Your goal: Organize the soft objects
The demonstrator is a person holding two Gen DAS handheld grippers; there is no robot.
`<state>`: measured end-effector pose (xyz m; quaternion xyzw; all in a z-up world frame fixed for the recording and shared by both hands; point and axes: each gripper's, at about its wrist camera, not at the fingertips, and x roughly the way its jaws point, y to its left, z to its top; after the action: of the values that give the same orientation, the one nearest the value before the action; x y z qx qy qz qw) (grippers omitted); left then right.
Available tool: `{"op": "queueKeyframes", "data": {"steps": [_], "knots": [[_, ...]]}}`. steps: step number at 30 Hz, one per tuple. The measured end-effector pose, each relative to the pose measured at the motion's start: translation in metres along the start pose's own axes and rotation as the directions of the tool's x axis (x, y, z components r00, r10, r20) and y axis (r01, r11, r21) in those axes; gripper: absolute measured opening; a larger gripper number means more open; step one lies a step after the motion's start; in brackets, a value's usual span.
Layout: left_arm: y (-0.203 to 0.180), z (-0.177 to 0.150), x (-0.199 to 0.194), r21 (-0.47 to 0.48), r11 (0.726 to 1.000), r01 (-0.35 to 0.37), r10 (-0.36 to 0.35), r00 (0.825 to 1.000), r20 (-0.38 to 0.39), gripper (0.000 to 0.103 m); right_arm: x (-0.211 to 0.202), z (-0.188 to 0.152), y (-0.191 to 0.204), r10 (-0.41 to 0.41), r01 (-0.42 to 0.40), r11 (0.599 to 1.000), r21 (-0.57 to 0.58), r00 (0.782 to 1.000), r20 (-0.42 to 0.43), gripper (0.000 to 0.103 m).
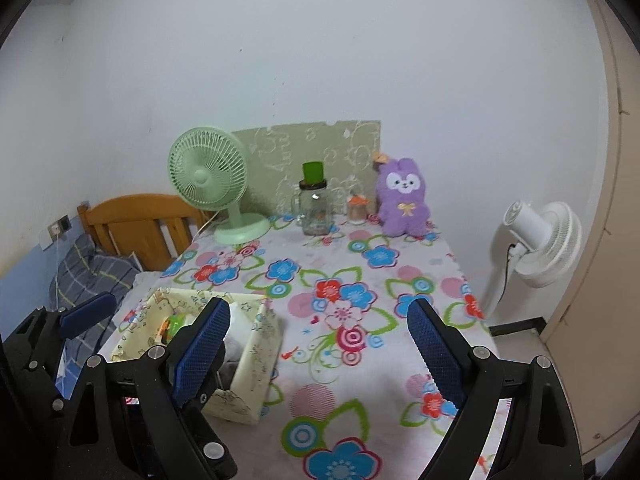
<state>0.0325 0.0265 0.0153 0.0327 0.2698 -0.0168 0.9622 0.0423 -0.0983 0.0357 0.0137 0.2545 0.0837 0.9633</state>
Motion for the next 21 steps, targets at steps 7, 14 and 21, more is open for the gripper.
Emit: {"op": "queueKeyframes", "data": {"steps": [7,14,21], "knots": [[-0.006,0.005,-0.017,0.006,1.0,-0.004,0.004,0.999,0.04,0.103,-0.026,0.0,-0.019,-0.034,0.033,0.999,0.034,0.998,0.047,0.092],[-0.003,0.004,-0.031,-0.007,1.0,-0.022,0.023,0.998,0.061,0.103,-0.042,0.0,-0.03,-0.065,0.061,0.997,0.052,0.995,0.079,0.092],[0.005,0.003,-0.044,-0.021,0.999,-0.032,0.034,0.996,0.087,0.103,-0.057,-0.004,-0.034,-0.086,0.079,0.994,0.07,0.99,0.108,0.093]]}}
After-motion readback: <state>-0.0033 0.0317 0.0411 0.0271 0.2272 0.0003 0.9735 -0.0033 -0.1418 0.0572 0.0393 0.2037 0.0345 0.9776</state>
